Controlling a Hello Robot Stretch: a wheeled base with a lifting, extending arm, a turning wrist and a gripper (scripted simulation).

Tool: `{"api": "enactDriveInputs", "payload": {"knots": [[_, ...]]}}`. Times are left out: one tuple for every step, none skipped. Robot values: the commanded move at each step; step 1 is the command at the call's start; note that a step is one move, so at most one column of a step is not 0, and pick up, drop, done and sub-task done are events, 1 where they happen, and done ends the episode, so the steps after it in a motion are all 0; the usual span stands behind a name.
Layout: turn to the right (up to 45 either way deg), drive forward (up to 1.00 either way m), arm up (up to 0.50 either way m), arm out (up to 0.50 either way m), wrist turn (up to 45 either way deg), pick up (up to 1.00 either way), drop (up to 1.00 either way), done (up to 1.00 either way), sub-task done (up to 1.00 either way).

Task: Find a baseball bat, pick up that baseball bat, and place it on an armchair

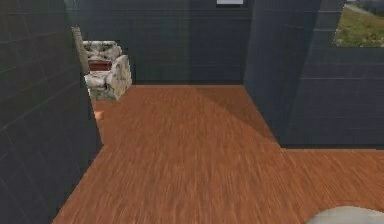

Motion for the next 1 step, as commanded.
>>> {"api": "enactDriveInputs", "payload": {"knots": [[-18.0, 0.00, 0.00, 0.00, 0.0, 0.00, 0.00, 0.00, 0.00]]}}
